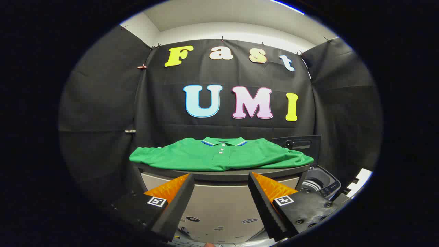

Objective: Put the clothes into the washing machine and then close the washing machine lid.

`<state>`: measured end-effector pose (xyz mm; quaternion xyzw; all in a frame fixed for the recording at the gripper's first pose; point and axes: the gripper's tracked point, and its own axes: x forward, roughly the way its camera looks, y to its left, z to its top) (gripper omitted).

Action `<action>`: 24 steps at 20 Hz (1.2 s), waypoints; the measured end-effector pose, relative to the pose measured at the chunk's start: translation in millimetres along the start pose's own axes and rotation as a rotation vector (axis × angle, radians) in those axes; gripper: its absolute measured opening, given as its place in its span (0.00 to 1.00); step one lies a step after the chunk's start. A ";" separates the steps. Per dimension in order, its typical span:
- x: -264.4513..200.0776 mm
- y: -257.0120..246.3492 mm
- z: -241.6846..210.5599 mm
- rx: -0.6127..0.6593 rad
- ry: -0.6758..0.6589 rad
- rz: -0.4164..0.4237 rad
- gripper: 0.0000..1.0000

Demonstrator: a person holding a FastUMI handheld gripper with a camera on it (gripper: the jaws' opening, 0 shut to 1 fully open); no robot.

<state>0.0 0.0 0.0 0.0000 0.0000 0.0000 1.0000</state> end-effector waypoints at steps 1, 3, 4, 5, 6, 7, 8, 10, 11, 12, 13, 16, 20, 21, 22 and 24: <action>0.7 0.5 1.1 -0.001 0.002 0.000 0.98; 2.0 0.4 2.9 -0.006 -0.002 -0.002 0.98; 2.8 1.1 4.3 -0.006 -0.006 -0.002 0.98; 3.1 0.9 5.0 -0.005 -0.006 -0.003 0.98; 4.2 -0.7 4.7 -0.003 -0.005 -0.008 0.98; 4.5 0.1 5.2 0.002 -0.007 -0.007 0.98; 4.8 2.8 5.4 0.005 -0.005 -0.003 0.98; 5.2 3.6 7.5 0.005 -0.008 -0.003 0.98; 5.5 4.5 7.9 0.002 -0.007 0.000 0.98; 6.0 5.2 6.8 -0.001 -0.004 0.003 0.98; 7.0 5.6 7.7 -0.002 -0.002 0.005 0.98; 10.9 7.8 14.7 0.003 -0.001 0.016 0.98; 25.3 7.6 26.2 0.031 0.002 0.009 0.98; 29.9 8.1 28.4 0.035 0.002 0.008 0.98; 34.8 7.8 32.8 0.036 0.003 0.010 0.98; 46.3 8.4 39.9 0.038 0.009 0.007 0.98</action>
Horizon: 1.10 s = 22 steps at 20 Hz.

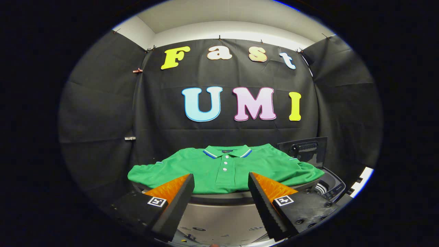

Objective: Put the clothes into the washing machine and then close the washing machine lid.

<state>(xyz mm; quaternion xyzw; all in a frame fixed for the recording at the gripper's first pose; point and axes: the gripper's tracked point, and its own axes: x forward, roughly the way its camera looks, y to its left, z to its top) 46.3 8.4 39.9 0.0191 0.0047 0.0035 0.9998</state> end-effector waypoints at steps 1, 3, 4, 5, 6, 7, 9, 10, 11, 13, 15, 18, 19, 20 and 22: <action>6.4 -0.3 5.9 -0.001 -0.005 -0.001 0.98; 18.8 -1.2 19.4 -0.017 -0.015 -0.007 0.98; 27.0 -0.5 23.3 -0.018 -0.010 -0.004 0.98; 34.4 0.6 27.2 -0.014 -0.006 -0.003 0.98; 43.1 0.1 31.8 -0.010 0.002 -0.006 0.98; 52.4 0.0 33.0 -0.007 0.021 -0.010 0.98; 69.3 2.2 34.9 0.002 0.057 -0.001 0.98; 77.1 1.1 37.5 0.006 0.064 -0.005 0.98; 84.5 -2.3 37.9 0.009 0.083 -0.014 0.98; 101.1 -5.2 31.6 0.004 0.138 -0.024 0.98; 117.8 -11.1 17.7 -0.017 0.227 -0.041 0.98; 137.2 -11.1 -4.3 -0.036 0.366 -0.048 0.98; 140.2 -11.0 -10.6 -0.057 0.407 -0.046 0.98; 143.8 -9.5 -14.5 -0.081 0.438 -0.042 0.99; 146.0 -8.9 -25.1 -0.102 0.511 -0.033 0.99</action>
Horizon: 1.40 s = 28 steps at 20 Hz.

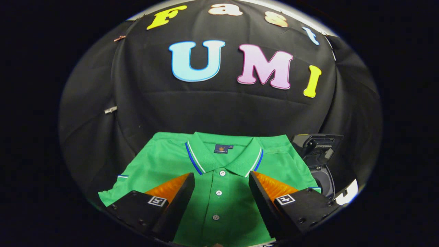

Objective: Put the clothes into the washing machine and then close the washing machine lid.

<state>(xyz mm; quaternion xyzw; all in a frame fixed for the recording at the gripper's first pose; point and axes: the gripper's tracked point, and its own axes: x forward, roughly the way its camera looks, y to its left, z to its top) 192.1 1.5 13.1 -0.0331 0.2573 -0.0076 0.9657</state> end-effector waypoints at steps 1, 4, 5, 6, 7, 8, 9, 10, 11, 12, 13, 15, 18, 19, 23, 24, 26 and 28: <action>4.5 1.4 -5.9 -0.012 0.035 0.000 0.99; 4.7 -1.3 -13.6 0.000 0.114 0.001 0.98; 5.3 -2.4 -15.4 0.023 0.136 0.005 0.98; 6.5 -2.1 -17.3 0.045 0.160 0.016 0.98; 7.2 -2.4 -17.5 0.075 0.180 0.020 0.98; 8.2 -3.0 -17.6 0.094 0.205 0.025 0.98; 8.9 -3.2 -17.8 0.096 0.234 0.029 0.98; 8.9 -2.6 -19.3 0.083 0.270 0.032 0.98; 9.3 -1.9 -20.9 0.061 0.308 0.034 0.98; 10.0 -2.4 -21.2 0.053 0.340 0.030 0.98; 10.9 -2.0 -22.8 0.061 0.371 0.023 0.99; 11.3 -2.9 -23.0 0.056 0.411 0.025 0.98; 9.6 -13.7 -19.9 0.057 0.420 0.008 0.89; 10.8 -18.3 -20.6 0.062 0.413 0.003 0.72; 13.2 -27.8 -18.9 0.094 0.396 0.004 0.15; 12.1 -28.4 -22.6 0.094 0.391 0.006 0.15; 11.0 -29.0 -21.6 0.078 0.370 -0.004 0.15; 10.7 -26.9 -22.5 0.025 0.333 -0.010 0.15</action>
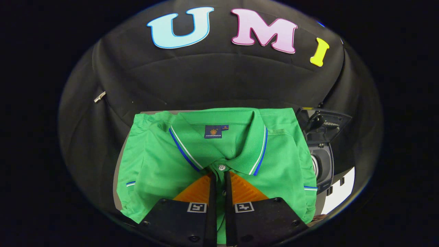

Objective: Put the clothes into the washing machine and then close the washing machine lid.

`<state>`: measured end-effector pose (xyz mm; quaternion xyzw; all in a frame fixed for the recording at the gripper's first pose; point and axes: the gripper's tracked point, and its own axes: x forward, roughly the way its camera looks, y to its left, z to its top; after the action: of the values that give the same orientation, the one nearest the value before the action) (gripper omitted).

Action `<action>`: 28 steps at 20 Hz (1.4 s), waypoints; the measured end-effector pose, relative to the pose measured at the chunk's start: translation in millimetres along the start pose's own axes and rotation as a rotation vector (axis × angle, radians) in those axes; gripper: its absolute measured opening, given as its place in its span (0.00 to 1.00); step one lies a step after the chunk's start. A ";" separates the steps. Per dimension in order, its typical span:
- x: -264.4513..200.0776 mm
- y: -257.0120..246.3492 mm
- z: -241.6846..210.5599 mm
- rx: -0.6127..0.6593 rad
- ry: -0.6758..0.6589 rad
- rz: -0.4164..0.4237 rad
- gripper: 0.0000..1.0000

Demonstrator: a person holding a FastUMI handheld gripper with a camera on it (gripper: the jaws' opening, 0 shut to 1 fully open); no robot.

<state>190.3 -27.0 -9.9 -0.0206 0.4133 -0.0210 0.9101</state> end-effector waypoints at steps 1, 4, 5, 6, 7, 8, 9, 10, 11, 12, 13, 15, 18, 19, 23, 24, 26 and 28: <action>-2.3 0.0 0.9 -0.024 -0.017 -0.010 0.05; -9.4 2.4 7.2 -0.042 -0.067 -0.025 0.05; -13.1 3.3 9.8 -0.035 -0.089 -0.025 0.05; -16.4 3.2 12.4 -0.025 -0.104 -0.025 0.05; -20.5 2.7 14.8 -0.016 -0.115 -0.025 0.05; -25.2 4.2 20.1 -0.007 -0.139 -0.021 0.05; -29.8 5.8 26.1 -0.001 -0.164 -0.015 0.05; -35.1 7.6 30.7 0.004 -0.188 -0.006 0.05; -39.0 8.3 34.3 0.012 -0.207 -0.002 0.05; -44.1 8.3 32.8 0.016 -0.218 0.001 0.05; -49.0 8.8 35.6 0.011 -0.240 -0.002 0.05; -61.9 8.5 45.7 0.011 -0.288 -0.004 0.05; -73.8 1.9 53.9 0.000 -0.336 -0.011 0.05; -77.5 -1.9 56.3 -0.001 -0.347 -0.017 0.05; -94.7 -21.0 69.4 0.019 -0.402 -0.028 0.05; -98.3 -26.6 73.1 0.028 -0.419 -0.026 0.05; -104.2 -45.5 78.3 0.060 -0.444 -0.031 0.05; -109.6 -70.4 86.4 0.087 -0.475 -0.039 0.05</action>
<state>181.8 -89.4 133.1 0.0064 0.1859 -0.0512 0.9812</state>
